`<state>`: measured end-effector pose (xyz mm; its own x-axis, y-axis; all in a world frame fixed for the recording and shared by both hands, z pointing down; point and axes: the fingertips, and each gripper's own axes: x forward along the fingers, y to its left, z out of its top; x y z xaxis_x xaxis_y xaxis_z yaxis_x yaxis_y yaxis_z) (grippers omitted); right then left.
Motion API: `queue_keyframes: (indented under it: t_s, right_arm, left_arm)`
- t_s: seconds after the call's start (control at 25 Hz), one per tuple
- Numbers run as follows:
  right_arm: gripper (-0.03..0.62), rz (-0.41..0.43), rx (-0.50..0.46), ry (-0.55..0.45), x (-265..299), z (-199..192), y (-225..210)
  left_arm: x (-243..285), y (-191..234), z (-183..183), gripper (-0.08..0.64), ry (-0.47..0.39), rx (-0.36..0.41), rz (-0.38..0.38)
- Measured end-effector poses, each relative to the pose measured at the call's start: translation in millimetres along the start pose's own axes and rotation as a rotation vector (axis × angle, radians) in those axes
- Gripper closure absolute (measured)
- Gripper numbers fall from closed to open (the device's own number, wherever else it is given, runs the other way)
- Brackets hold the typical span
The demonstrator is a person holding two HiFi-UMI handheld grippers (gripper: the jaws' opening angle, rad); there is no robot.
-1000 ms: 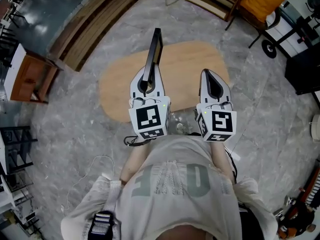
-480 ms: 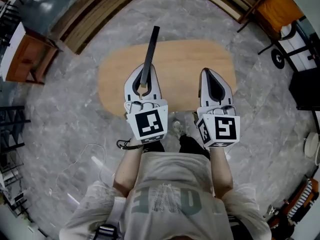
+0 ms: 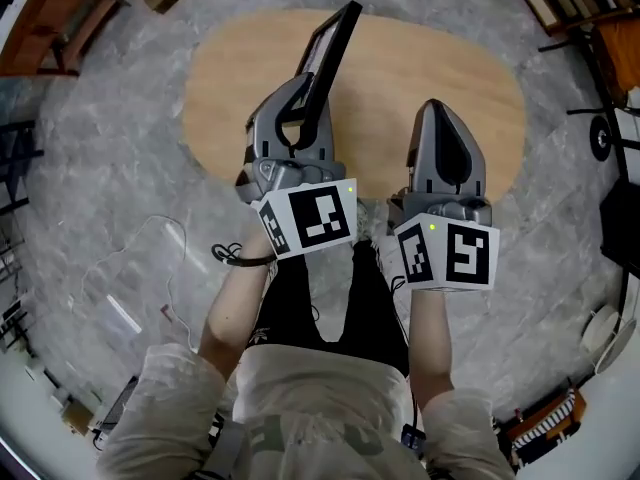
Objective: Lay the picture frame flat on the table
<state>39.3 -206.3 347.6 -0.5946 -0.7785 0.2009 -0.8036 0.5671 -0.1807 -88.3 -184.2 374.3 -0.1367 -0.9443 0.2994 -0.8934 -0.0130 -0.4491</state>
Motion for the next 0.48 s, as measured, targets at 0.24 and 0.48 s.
queue_keyframes:
  t_s: [0.24, 0.48]
  right_arm:
    - [0.586, 0.003, -0.023, 0.069, 31.2, -80.5, -2.7]
    - [0.586, 0.009, -0.048, 0.143, 42.8, -137.4, -0.6]
  left_arm:
    - [31.5, -18.2, -76.6, 0.541, 0.043, 0.174, -0.011]
    - [58.5, -36.5, -135.3, 0.541, 0.102, 0.382, -0.043]
